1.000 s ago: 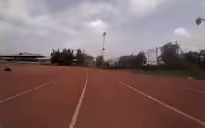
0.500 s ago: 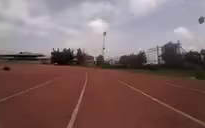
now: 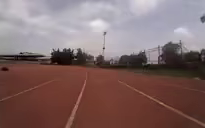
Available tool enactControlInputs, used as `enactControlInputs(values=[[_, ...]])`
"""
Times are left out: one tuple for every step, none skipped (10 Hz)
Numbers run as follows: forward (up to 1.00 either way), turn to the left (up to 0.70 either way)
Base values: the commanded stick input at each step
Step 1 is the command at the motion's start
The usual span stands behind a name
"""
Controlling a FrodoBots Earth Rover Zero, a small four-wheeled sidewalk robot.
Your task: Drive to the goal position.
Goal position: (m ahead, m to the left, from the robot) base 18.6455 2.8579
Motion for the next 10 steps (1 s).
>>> enactControlInputs(values=[[0.45, 0.00], [0.45, 0.00], [0.45, 0.00], [0.45, 0.00], [0.45, 0.00], [0.45, 0.00], [0.45, 0.00], [0.45, 0.00], [0.45, 0.00], [0.45, 0.00]])
